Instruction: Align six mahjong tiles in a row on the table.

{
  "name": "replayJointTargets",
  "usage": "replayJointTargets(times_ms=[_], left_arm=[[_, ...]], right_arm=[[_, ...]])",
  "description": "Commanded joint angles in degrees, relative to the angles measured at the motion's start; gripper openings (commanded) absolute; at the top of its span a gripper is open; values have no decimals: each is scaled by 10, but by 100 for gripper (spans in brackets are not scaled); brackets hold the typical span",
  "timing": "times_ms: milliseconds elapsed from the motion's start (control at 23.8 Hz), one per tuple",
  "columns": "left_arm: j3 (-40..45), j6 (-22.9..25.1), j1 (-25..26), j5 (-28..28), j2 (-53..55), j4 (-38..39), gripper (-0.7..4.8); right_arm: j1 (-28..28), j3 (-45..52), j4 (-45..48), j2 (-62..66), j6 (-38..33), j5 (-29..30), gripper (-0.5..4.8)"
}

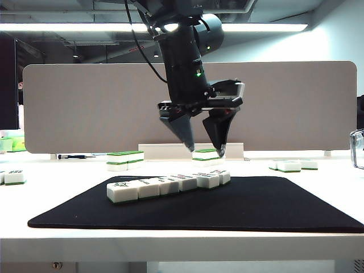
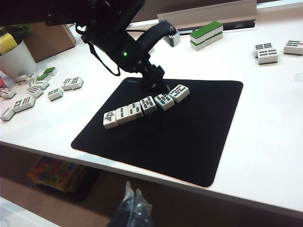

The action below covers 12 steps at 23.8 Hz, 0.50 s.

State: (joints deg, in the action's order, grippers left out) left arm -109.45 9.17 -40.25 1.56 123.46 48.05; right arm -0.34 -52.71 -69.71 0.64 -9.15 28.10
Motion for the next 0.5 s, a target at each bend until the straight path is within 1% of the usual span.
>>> replayJointTargets(times_ms=[42,421,463,505], left_arm=[[0,-2,-1,-3,7,3,373],[0,-2,-1,-2,38,5,371],[0,-2,-1,-2,39,4,369],[0,-2,-1,0,41,0,349]], right_arm=[[0,-2,10,-7,2,-1,-1],[0,-2,10,-7,2,1,-1],[0,-2,10,-7,2,1,-1],[0,-2,10,-7,2,1,-1]])
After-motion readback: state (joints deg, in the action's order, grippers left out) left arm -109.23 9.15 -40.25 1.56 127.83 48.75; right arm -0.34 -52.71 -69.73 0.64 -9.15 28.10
